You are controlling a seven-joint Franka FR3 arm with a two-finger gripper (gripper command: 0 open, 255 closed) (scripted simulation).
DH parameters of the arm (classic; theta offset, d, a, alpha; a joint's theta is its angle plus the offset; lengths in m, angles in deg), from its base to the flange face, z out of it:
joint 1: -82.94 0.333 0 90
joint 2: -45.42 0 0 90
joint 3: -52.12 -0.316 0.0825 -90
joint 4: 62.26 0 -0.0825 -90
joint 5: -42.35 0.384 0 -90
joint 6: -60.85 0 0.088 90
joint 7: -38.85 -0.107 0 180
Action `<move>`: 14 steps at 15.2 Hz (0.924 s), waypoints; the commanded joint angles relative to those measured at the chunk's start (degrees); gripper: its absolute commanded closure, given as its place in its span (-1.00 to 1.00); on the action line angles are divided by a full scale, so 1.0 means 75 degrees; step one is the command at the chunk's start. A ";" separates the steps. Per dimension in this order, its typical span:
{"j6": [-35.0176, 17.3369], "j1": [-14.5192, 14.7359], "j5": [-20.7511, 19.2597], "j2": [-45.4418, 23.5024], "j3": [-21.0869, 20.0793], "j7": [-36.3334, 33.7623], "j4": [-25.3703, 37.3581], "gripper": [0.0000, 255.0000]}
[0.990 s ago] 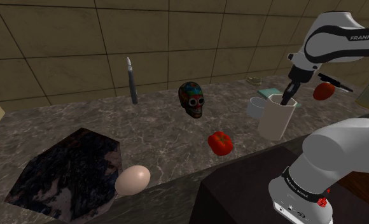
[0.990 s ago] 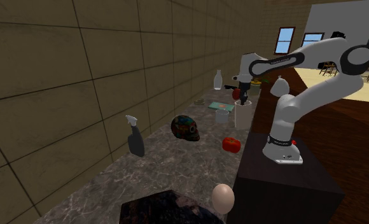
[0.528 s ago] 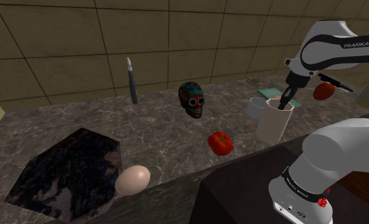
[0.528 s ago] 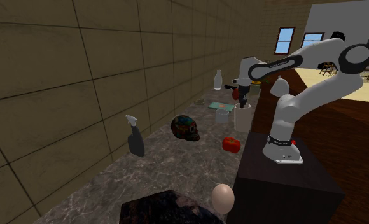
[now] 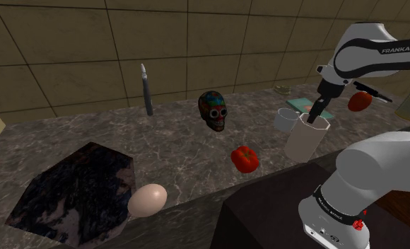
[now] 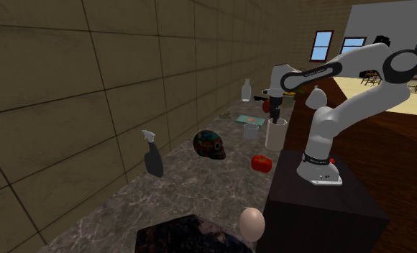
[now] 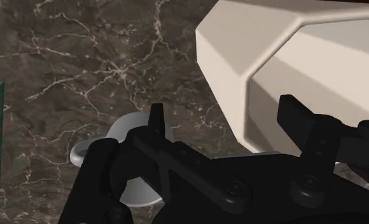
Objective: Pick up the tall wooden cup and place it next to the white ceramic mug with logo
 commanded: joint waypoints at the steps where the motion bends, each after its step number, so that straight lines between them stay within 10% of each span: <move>1: 0.0000 0.0000 0.0000 0.0000 0.0000 0.0000 0.0000 -1.00; 14: 0.1078 0.0116 0.0293 0.0250 -0.0291 0.0032 0.0840 -1.00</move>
